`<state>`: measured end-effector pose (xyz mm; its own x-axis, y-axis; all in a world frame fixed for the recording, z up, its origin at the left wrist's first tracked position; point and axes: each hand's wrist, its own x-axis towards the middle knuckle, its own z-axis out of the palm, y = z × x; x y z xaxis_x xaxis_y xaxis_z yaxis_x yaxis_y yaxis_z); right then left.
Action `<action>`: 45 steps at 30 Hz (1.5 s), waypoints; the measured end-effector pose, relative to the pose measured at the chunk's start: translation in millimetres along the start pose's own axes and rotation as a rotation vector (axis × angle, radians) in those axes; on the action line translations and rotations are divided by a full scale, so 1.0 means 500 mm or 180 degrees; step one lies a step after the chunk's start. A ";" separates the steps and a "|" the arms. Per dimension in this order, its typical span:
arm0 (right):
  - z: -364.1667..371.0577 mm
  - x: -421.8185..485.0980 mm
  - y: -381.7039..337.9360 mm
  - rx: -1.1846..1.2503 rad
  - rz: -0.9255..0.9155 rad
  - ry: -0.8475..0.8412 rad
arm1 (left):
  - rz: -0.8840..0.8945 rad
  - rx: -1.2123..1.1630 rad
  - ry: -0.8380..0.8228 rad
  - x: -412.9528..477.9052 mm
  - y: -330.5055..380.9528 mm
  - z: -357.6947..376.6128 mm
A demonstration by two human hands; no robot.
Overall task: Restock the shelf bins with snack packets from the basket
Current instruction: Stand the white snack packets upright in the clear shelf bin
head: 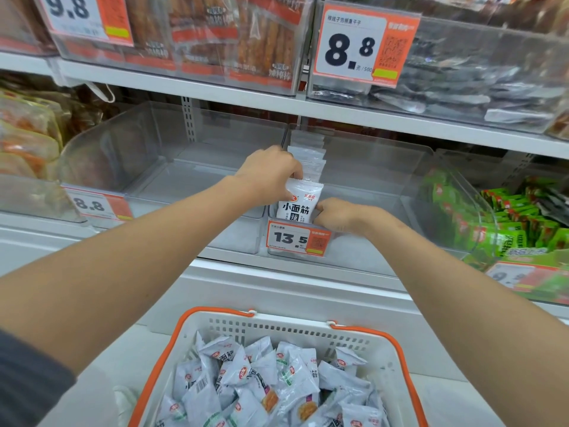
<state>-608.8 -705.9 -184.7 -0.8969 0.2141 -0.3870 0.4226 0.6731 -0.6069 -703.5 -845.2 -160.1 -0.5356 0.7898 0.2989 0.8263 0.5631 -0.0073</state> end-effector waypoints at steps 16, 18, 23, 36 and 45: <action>0.002 0.007 0.026 -0.0223 0.0063 0.0736 | -0.0257 0.0106 0.0230 -0.010 0.020 0.008; 0.008 -0.006 0.026 -0.0289 0.0054 0.1032 | -0.0284 0.0048 0.0217 -0.021 0.024 0.006; 0.040 -0.051 0.044 -0.0069 -0.0618 0.2417 | -0.0464 -0.0416 0.0782 -0.071 0.053 -0.010; 0.290 -0.198 0.205 -0.0594 -0.0831 0.1097 | -0.1513 -0.2225 -0.0848 -0.355 0.161 0.142; 0.487 -0.149 0.347 0.0267 0.0674 -0.0253 | -0.1314 -0.1658 -0.1775 -0.362 0.117 0.187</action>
<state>-437.0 -777.7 -430.2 -0.7755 0.2857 -0.5631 0.6124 0.5573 -0.5607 -574.5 -932.3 -303.7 -0.7048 0.6274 -0.3311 0.4484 0.7557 0.4774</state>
